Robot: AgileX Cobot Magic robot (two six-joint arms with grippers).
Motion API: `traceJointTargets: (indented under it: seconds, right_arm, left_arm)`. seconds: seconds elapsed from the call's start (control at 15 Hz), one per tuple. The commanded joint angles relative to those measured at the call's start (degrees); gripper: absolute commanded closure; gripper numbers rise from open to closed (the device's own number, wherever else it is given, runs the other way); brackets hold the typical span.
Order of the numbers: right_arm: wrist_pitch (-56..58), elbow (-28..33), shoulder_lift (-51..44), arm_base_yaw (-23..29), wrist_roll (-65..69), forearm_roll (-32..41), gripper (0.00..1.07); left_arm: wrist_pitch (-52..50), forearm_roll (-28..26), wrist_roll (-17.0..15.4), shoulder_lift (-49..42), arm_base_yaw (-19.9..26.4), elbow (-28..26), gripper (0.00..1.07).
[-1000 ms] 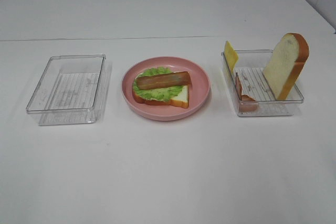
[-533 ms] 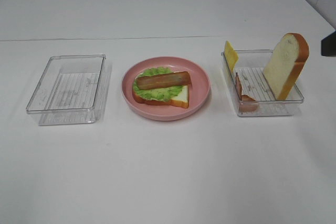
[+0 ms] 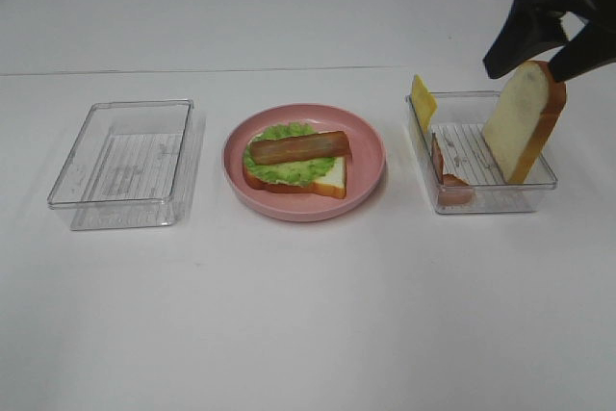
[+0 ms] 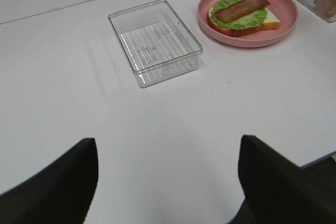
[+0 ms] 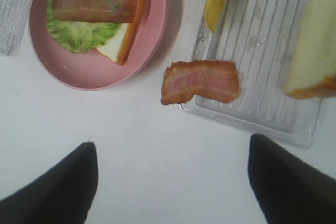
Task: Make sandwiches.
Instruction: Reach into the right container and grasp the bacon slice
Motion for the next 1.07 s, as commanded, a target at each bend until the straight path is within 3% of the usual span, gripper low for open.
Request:
traceJointTargets:
  seconds: [0.07,0.27,0.4,0.87,1.07]
  right_arm:
    - [1.09,-4.18,4.87,3.95,2.29,-2.69,0.36]
    - [3.38,-10.49,12.55,7.79,11.92,-4.64,0.38]
    - [5.9,-14.21,19.02,7.85,17.53,-4.87,0.45]
    - [2.29,-15.18,27.62,7.85,17.82,-8.08,0.47]
    - [0.97,-15.18,28.88,7.85,17.82,-8.02,0.65]
  left_arm:
    - [-0.63,0.11,-0.4,-1.2,0.0,0.34,0.36]
    - [-0.63,0.11,-0.4,-1.2,0.0,0.34,0.36]
    - [-0.63,0.11,-0.4,-1.2,0.0,0.34,0.36]
    - [-0.63,0.11,-0.4,-1.2,0.0,0.34,0.36]
    - [-0.63,0.11,-0.4,-1.2,0.0,0.34,0.36]
